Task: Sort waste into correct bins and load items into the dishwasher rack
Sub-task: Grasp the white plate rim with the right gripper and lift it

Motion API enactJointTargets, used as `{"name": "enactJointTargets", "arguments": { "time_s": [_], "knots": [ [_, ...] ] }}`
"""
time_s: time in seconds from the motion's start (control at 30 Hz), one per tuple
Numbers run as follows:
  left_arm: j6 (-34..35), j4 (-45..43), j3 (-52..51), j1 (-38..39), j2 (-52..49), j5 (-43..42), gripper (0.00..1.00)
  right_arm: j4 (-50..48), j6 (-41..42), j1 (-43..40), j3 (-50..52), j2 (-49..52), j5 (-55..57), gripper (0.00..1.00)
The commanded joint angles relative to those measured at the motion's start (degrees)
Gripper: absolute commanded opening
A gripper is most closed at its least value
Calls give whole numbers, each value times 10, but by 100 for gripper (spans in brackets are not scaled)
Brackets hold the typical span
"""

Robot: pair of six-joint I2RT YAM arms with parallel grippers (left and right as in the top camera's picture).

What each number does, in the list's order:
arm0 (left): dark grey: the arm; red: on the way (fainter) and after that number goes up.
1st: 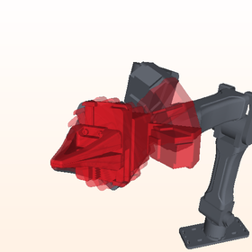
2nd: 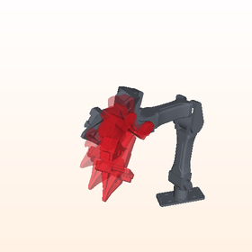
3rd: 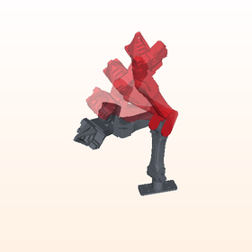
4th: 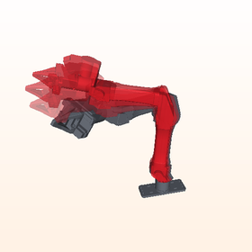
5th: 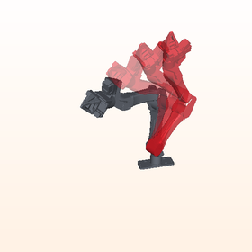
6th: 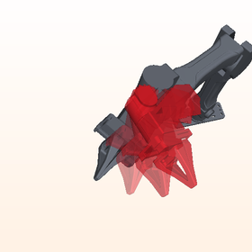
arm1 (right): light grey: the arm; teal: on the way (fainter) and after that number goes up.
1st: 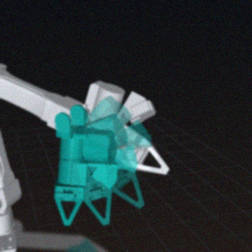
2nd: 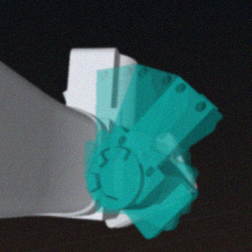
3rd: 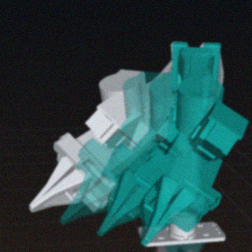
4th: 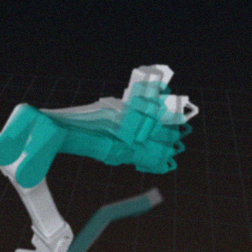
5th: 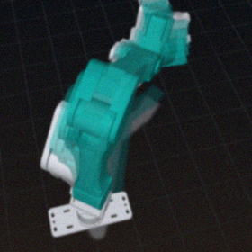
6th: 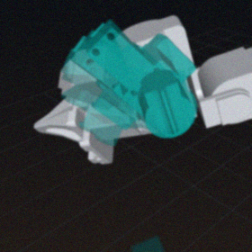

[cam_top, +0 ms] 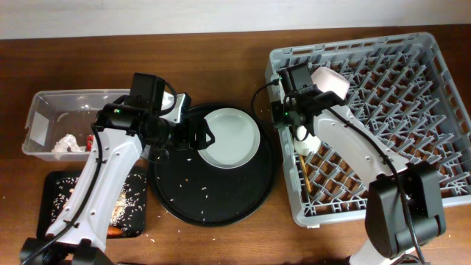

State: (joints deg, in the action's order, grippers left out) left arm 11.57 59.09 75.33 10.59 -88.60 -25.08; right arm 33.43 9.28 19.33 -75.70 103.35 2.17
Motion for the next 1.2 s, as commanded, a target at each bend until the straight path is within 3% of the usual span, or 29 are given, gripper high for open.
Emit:
{"name": "enactJointTargets", "arguments": {
  "time_s": [0.0,0.17,0.3,0.33,0.37,0.4,0.6,0.67,0.73,0.93,1.03,1.07,1.17],
  "knots": [
    [-5,0,6,0,7,-4,99,-29,24,5,-10,-13,0,6],
    [-5,1,6,0,7,-4,99,-33,154,5,-10,-13,0,6],
    [-5,1,6,0,7,-4,99,-31,174,6,-10,-13,-2,6],
    [-5,1,6,0,7,-4,99,-26,174,6,-10,-13,-2,25],
    [-5,0,6,0,7,-4,99,-24,174,6,-10,-13,-2,63],
    [-5,0,6,0,7,-4,99,-24,174,6,-10,-14,-2,74],
    [-5,0,6,0,7,-4,99,43,132,5,-61,-97,-7,78],
    [-5,0,6,0,7,-4,99,85,71,5,-62,-134,-129,84],
    [-5,0,6,0,7,-4,99,118,65,9,-61,-131,-185,86],
    [-12,-25,8,-5,7,32,99,130,61,100,-49,-62,-150,86],
    [-12,-7,8,-80,7,75,99,129,61,111,-49,-12,-147,85],
    [-9,-3,8,-137,7,74,99,129,62,111,-49,3,-114,82],
    [-9,1,8,-202,7,70,99,126,108,111,-47,26,-41,75]
  ]
}}
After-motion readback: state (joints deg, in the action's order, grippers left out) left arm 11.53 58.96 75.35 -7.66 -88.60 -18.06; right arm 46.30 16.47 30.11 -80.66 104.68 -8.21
